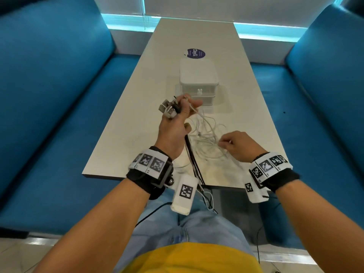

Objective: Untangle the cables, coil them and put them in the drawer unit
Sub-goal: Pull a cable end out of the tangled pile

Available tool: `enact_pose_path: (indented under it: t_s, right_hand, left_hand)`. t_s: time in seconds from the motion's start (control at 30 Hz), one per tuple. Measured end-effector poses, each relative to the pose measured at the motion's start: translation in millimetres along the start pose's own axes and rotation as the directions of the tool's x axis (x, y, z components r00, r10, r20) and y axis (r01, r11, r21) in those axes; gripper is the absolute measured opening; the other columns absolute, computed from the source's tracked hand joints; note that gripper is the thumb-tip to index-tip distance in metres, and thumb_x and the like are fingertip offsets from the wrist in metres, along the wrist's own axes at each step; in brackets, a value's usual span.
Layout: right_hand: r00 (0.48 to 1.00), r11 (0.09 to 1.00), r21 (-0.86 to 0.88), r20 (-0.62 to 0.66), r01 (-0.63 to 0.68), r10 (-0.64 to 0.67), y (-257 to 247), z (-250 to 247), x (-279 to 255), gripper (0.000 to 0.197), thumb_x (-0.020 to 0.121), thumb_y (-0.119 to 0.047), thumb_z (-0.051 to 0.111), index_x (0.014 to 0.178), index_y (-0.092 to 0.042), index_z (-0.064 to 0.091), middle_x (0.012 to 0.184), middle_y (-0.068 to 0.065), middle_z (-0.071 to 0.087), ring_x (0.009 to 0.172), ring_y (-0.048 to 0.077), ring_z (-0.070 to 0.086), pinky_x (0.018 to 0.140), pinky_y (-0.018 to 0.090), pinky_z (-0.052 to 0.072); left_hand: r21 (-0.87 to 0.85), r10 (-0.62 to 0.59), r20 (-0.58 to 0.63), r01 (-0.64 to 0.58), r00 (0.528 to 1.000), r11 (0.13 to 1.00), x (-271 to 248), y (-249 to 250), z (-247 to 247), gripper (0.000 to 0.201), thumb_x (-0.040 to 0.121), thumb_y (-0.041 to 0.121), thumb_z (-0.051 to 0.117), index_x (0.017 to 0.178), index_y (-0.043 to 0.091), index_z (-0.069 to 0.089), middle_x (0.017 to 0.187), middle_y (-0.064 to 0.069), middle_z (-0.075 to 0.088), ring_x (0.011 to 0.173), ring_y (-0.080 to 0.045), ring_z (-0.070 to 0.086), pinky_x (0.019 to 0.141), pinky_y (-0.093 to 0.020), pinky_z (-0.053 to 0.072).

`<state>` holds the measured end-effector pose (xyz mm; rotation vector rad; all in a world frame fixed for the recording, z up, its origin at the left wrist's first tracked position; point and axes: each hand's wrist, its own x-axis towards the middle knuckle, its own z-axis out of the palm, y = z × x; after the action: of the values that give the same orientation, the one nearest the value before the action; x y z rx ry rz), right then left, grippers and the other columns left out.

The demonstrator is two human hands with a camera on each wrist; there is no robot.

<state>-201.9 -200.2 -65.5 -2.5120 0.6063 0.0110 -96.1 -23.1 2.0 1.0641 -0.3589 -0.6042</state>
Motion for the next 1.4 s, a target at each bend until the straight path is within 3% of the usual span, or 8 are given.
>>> enact_pose_path:
  t_s: [0.13,0.3,0.4,0.5,0.83,1.0,1.17,1.4]
  right_hand:
    - [0.995,0.995,0.079,-0.081,-0.055,0.061,14.6,3.9,-5.7,0.019,0.095,-0.024,0.055,0.09,-0.013,0.07,0.088,0.002,0.07,0.08,0.018,0.059,0.072,0.027,0.04]
    - [0.998,0.995,0.085,-0.01,0.06,-0.059,-6.2,-4.5,-8.8,0.023,0.088,-0.044,0.061,0.096,-0.025,0.073,0.089,-0.015,0.064,0.085,0.005,0.06,0.077,0.022,0.045]
    - [0.996,0.995,-0.096,0.094,0.011,-0.002,2.9,-13.3,-4.3,0.029,0.087,-0.046,0.062,0.084,-0.019,0.074,0.082,-0.005,0.065,0.079,0.013,0.058,0.067,0.024,0.04]
    - [0.999,0.994,-0.107,0.029,-0.032,0.036,9.1,-26.1,3.7,0.036,0.088,-0.045,0.061,0.079,-0.012,0.07,0.081,0.003,0.064,0.076,0.018,0.056,0.062,0.027,0.037]
    - [0.959,0.945,-0.165,-0.077,-0.281,0.272,32.4,-40.8,20.5,0.029,0.085,-0.04,0.068,0.086,-0.011,0.07,0.099,0.011,0.068,0.088,0.027,0.059,0.077,0.032,0.044]
    - [0.968,1.0,-0.019,-0.251,0.011,-0.015,-11.5,-41.5,4.5,0.02,0.089,-0.018,0.059,0.105,-0.027,0.066,0.111,-0.006,0.063,0.097,0.019,0.06,0.087,0.032,0.048]
    - [0.976,0.959,-0.206,0.134,0.196,-0.171,-45.3,-12.5,-15.5,0.039,0.086,-0.05,0.058,0.123,-0.039,0.057,0.119,-0.006,0.055,0.111,0.016,0.05,0.095,0.036,0.039]
    - [0.918,0.945,-0.273,-0.297,0.182,-0.263,-40.6,-17.3,-23.2,0.044,0.09,-0.051,0.034,0.102,-0.031,0.072,0.124,-0.005,0.058,0.126,0.029,0.045,0.1,0.047,0.034]
  left_hand:
    - [0.017,0.014,0.091,-0.015,0.996,1.0,8.5,9.8,-8.5,0.018,0.101,0.028,0.04,0.09,0.026,0.054,0.095,-0.007,0.071,0.101,-0.021,0.065,0.047,-0.017,0.029]
    - [-0.093,-0.053,0.107,0.064,0.993,0.994,12.3,8.7,-11.4,0.021,0.101,0.034,0.038,0.092,0.024,0.056,0.066,0.002,0.059,0.077,-0.023,0.066,0.082,-0.044,0.052]
    - [-0.177,-0.091,0.081,0.104,0.993,0.979,15.5,12.1,-17.4,0.024,0.101,0.035,0.039,0.093,0.022,0.057,0.058,0.005,0.031,0.049,-0.009,0.036,0.061,-0.032,0.052]
    - [-0.157,-0.092,0.045,0.098,0.995,0.983,15.5,13.0,-20.5,0.028,0.099,0.04,0.041,0.098,0.019,0.059,0.054,0.008,0.024,0.045,-0.005,0.019,0.044,-0.019,0.02]
    - [-0.091,-0.07,0.047,0.074,0.996,0.993,12.2,15.5,-22.8,0.016,0.093,0.008,0.053,0.101,0.011,0.067,0.081,0.002,0.059,0.046,-0.002,0.034,0.039,-0.012,0.022]
    - [-0.107,-0.106,0.055,0.111,0.993,0.988,15.8,9.8,-22.6,0.028,0.097,0.004,0.046,0.11,0.017,0.067,0.084,0.001,0.062,0.062,-0.005,0.042,0.042,-0.013,0.026]
    - [-0.047,-0.13,0.154,0.139,0.979,0.989,12.9,5.7,-13.6,0.029,0.102,0.021,0.04,0.116,0.032,0.064,0.063,0.003,0.051,0.062,-0.011,0.047,0.057,-0.023,0.042]
    - [0.138,-0.174,0.156,0.153,0.972,0.979,14.1,4.8,-13.3,0.043,0.101,0.047,0.032,0.121,0.026,0.063,0.053,0.002,0.037,0.056,-0.017,0.051,0.069,-0.034,0.05]
